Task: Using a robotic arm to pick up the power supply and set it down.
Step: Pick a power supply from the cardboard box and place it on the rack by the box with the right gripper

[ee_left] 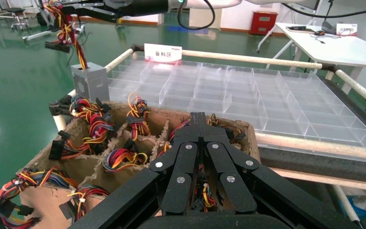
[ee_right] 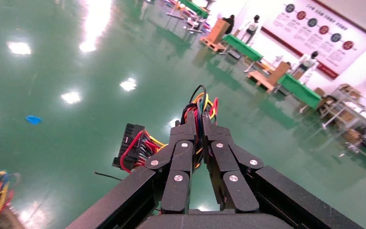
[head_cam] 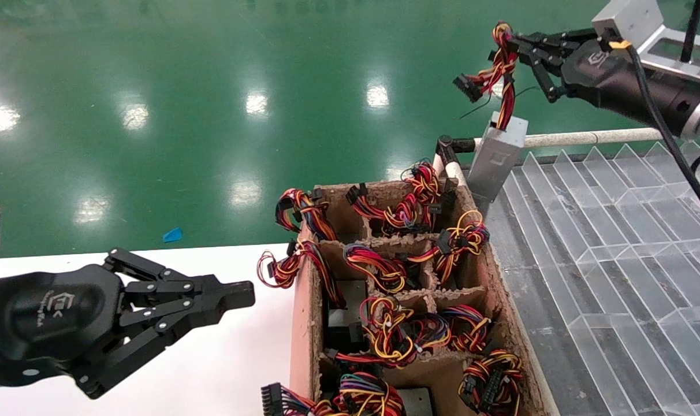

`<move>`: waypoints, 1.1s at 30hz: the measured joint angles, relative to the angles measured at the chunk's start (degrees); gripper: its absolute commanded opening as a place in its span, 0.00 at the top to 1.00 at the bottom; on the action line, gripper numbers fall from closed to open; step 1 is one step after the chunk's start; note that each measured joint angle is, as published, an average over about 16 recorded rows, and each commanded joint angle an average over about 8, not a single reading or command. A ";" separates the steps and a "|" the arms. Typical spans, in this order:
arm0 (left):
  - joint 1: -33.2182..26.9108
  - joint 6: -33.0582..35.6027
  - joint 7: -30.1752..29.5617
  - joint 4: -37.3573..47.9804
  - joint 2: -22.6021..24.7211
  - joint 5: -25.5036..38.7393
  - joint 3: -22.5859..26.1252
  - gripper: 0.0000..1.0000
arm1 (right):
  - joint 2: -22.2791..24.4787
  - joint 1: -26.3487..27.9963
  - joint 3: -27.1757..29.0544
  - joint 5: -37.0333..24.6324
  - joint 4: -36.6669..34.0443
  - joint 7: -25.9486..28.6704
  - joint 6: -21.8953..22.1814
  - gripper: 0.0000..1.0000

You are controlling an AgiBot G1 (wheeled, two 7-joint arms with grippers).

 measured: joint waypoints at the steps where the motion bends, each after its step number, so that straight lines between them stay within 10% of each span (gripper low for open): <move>1: 0.00 0.00 0.00 0.00 0.00 0.00 0.00 1.00 | -0.28 -0.04 0.07 0.10 -0.01 -0.20 0.26 1.00; 23: 0.00 0.00 0.00 0.00 0.00 0.00 0.00 1.00 | -5.00 -1.47 0.10 0.15 -0.51 -3.06 4.26 0.98; 31: 0.00 0.00 0.00 0.00 0.00 0.00 0.00 1.00 | -4.95 -1.49 -0.01 0.00 -0.67 -2.93 4.54 0.00; 33: 0.00 0.00 0.00 0.00 0.00 0.00 0.00 1.00 | -4.86 -1.46 0.01 0.02 -0.68 -2.82 4.48 0.00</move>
